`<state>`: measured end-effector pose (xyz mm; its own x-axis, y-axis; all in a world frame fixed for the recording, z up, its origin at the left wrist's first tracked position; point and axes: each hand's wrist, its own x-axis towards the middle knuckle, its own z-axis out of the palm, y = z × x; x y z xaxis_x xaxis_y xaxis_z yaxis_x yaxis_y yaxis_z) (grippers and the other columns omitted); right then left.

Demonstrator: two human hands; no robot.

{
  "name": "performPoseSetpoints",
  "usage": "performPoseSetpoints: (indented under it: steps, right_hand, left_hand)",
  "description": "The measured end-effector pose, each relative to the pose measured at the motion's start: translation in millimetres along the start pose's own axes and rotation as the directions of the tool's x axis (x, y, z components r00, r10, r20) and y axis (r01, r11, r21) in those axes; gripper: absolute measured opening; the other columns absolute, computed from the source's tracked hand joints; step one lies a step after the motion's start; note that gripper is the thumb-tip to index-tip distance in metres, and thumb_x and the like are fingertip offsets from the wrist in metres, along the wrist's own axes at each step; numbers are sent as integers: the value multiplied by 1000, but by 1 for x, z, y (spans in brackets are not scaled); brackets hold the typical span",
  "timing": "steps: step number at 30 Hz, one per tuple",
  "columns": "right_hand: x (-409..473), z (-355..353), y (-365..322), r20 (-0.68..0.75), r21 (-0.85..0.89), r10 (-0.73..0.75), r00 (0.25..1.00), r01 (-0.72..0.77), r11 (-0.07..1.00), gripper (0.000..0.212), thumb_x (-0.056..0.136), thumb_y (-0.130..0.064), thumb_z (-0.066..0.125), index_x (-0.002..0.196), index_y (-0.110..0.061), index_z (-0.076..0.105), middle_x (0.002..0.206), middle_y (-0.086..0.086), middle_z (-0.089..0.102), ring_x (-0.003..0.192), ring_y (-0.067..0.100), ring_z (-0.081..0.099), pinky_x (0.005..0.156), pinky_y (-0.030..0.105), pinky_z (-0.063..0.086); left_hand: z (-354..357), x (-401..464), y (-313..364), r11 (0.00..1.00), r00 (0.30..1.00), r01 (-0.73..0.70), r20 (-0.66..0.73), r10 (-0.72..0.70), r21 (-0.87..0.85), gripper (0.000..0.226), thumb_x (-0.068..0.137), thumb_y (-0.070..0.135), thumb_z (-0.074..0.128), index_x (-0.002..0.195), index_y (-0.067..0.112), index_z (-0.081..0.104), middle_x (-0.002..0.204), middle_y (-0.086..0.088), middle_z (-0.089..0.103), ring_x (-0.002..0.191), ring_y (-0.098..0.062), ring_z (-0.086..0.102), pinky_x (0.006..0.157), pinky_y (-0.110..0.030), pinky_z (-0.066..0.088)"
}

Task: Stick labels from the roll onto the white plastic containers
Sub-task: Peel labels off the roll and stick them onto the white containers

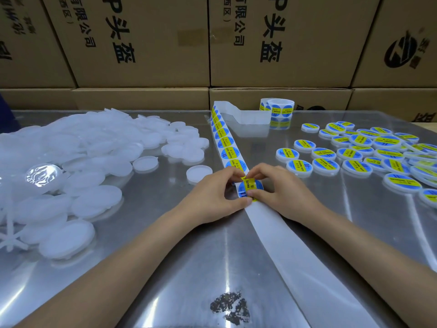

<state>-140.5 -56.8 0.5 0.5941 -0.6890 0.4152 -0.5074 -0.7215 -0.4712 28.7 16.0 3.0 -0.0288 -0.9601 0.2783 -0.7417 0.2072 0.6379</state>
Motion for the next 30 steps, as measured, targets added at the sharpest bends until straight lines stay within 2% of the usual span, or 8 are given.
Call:
performPoseSetpoints:
  steps: [4,7,10,13,17,22,26,30]
  right_hand:
    - [1,-3,-7,-61,62,-21,998,24,998,18,85,-36,65,86,-19,63,95,-6,68,97,15,56,86,36,43]
    - [1,-9,-17,-164,285,67,984,-18,958,45,92,-48,48,80,-10,69,81,3,66,84,10,56,81,28,42]
    - [-1,-15,-25,-146,525,213,966,-107,845,55,88,-59,42,72,-15,72,67,7,56,67,7,50,76,23,41]
    - [-2,-16,-33,-84,642,268,960,-153,751,48,89,-48,42,53,-26,65,81,17,65,79,16,56,85,32,44]
    - [-3,-16,-34,-13,718,310,951,-207,664,26,93,-27,53,82,-6,64,94,6,69,85,10,56,80,31,43]
    - [-5,-14,-32,104,790,333,937,-281,545,12,90,-16,59,78,-14,62,95,2,71,84,9,61,79,29,50]
    - [-5,-13,-30,148,789,342,928,-320,525,11,87,-22,63,77,-16,65,94,5,73,86,11,61,82,27,51]
    - [-4,-11,-27,169,829,355,919,-328,452,8,87,-23,63,81,-18,67,89,0,71,89,10,63,79,23,51]
  left_hand:
    - [-2,0,0,995,999,-48,21,46,86,30,80,42,69,104,27,61,105,13,61,96,1,53,84,-18,44]
    - [-4,1,-1,994,998,-43,53,37,103,28,83,53,60,98,29,63,95,11,60,85,-3,53,76,-23,45]
    - [-6,2,-1,997,996,-27,87,20,77,45,85,67,43,97,29,64,92,1,64,86,-13,56,78,-37,48]
    - [-6,0,-1,996,998,-50,53,46,68,35,93,53,44,101,27,65,87,9,63,83,-6,54,79,-33,47]
    - [-9,1,-7,983,995,-61,-70,74,175,21,92,28,56,112,25,63,94,13,61,82,-2,52,75,-26,41]
    - [-19,1,-16,885,960,160,-277,-38,437,34,87,38,60,116,22,58,119,4,57,111,-18,50,87,-31,40]
    - [-28,1,-19,835,915,351,-344,-209,424,22,90,39,56,98,19,61,108,-1,62,102,-23,55,71,-30,39]
    - [-31,3,-18,911,927,290,-321,-192,292,18,94,34,53,86,17,55,84,1,61,82,-21,57,64,-29,38]
